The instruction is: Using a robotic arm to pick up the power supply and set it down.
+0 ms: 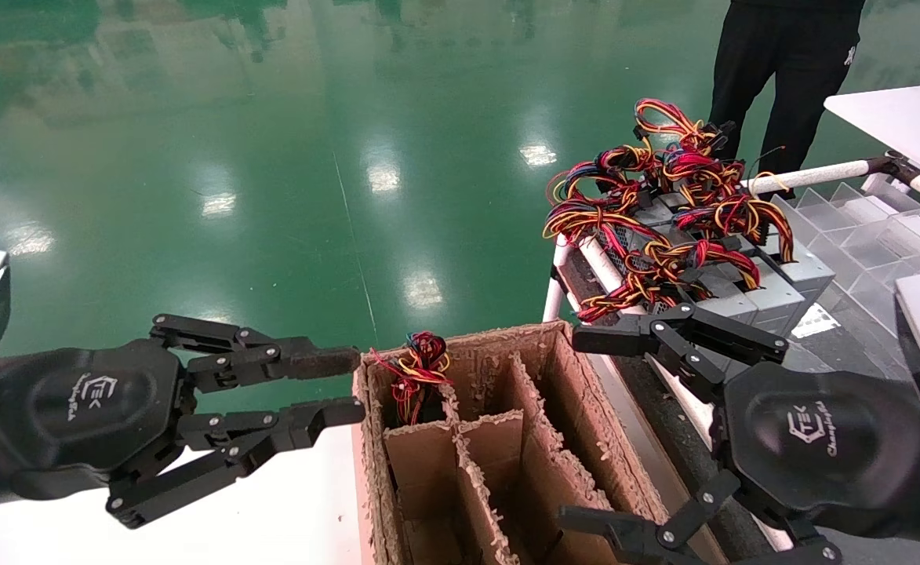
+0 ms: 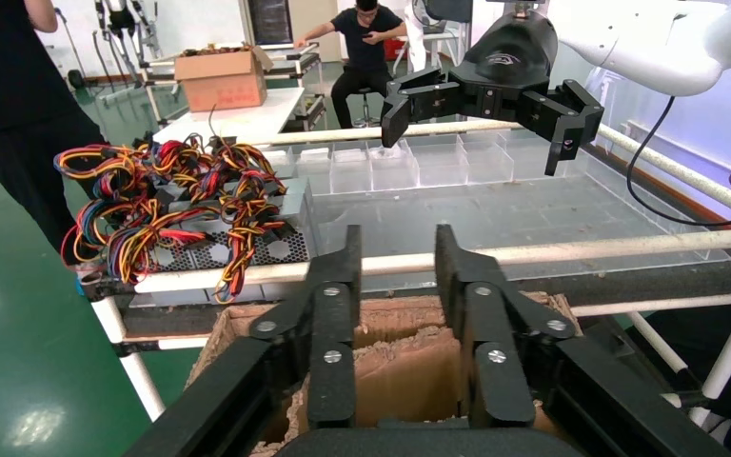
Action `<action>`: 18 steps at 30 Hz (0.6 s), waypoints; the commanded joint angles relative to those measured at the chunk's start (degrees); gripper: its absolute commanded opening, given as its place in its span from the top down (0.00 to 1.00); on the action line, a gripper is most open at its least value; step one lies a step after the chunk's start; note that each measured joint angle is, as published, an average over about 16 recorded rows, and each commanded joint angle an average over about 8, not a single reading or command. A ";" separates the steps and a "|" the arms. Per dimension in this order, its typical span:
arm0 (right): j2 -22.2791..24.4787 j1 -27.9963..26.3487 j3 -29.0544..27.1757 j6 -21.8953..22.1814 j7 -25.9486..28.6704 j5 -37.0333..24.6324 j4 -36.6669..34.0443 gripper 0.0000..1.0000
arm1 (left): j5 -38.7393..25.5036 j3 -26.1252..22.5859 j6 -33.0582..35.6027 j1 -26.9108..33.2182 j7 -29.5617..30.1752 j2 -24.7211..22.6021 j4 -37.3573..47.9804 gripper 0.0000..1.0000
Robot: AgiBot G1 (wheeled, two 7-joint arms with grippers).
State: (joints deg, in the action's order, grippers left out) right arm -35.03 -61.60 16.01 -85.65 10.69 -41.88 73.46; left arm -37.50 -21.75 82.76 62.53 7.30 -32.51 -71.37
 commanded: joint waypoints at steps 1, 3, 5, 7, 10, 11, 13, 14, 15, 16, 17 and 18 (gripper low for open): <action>0.00 0.00 0.00 0.00 0.00 0.00 0.00 0.00 | 0.00 0.00 0.00 0.00 0.00 0.00 0.00 1.00; 0.00 0.00 0.00 0.00 0.00 0.00 0.00 0.00 | 0.00 0.00 0.00 0.00 0.00 0.00 0.00 1.00; 0.00 0.00 0.00 0.00 0.00 0.00 0.00 0.00 | 0.00 0.00 0.00 0.00 0.00 0.00 0.00 1.00; 0.00 0.00 0.00 0.00 0.00 0.00 0.00 0.00 | 0.00 0.00 0.00 0.00 0.00 0.00 0.00 1.00; 0.00 0.00 0.00 0.00 0.00 0.00 0.00 0.00 | 0.00 0.00 0.00 0.00 0.00 0.00 0.00 1.00; 0.00 0.00 0.00 0.00 0.00 0.00 0.00 0.00 | 0.00 0.00 0.00 0.00 0.00 0.00 0.00 1.00; 0.00 0.00 0.00 0.00 0.00 0.00 0.00 0.00 | 0.00 0.00 0.00 0.00 0.00 0.00 0.00 1.00; 0.00 0.00 0.00 0.00 0.00 0.00 0.00 0.00 | 0.00 0.00 0.00 0.00 0.00 0.00 0.00 1.00; 0.00 0.00 0.00 0.00 0.00 0.00 0.00 0.00 | 0.00 0.00 0.00 0.00 0.00 0.00 0.00 1.00; 0.00 0.00 0.00 0.00 0.00 0.00 0.00 0.00 | 0.00 0.00 0.00 0.00 0.00 0.00 0.00 0.88; 0.00 0.00 0.00 0.00 0.00 0.00 0.00 0.00 | 0.00 0.00 0.00 0.00 0.00 0.00 0.00 0.75; 0.00 0.00 0.00 0.00 0.00 0.00 0.00 0.00 | 0.00 0.00 0.00 0.00 0.00 0.00 0.00 0.62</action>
State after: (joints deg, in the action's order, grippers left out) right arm -35.03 -61.60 16.01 -85.65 10.69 -41.88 73.46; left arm -37.50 -21.75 82.76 62.53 7.30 -32.51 -71.37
